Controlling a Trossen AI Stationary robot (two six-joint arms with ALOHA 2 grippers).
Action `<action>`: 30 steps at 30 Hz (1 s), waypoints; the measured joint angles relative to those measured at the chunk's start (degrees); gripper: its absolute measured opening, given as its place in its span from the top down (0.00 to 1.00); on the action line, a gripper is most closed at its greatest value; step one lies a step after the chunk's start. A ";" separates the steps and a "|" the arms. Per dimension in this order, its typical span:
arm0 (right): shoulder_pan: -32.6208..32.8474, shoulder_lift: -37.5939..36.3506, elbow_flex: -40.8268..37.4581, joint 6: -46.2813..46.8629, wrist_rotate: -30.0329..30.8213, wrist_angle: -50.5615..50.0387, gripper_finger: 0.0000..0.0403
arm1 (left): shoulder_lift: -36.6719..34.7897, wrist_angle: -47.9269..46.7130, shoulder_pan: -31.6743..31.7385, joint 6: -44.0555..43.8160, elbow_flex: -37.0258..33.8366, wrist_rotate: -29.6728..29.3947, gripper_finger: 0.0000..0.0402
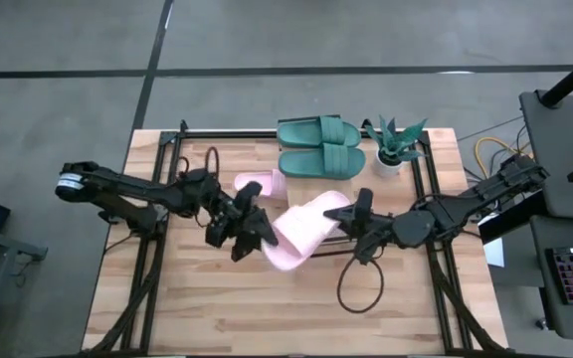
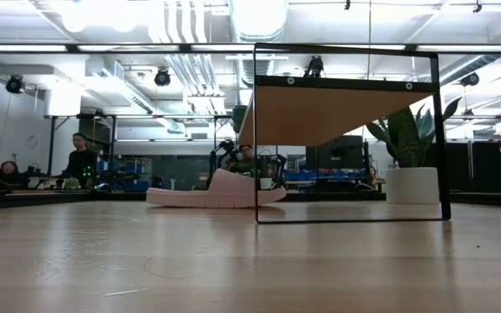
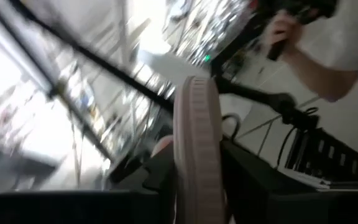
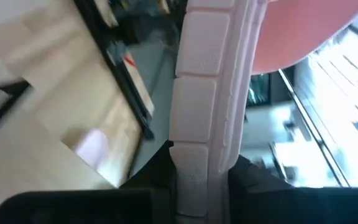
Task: Pick and place slides into the shelf
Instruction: Put the bottom pink slide on the shelf
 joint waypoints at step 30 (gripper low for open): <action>-6.46 -0.24 -11.75 30.99 16.81 -21.12 0.87 | -21.49 -31.60 -0.07 -26.06 -6.75 -22.03 0.38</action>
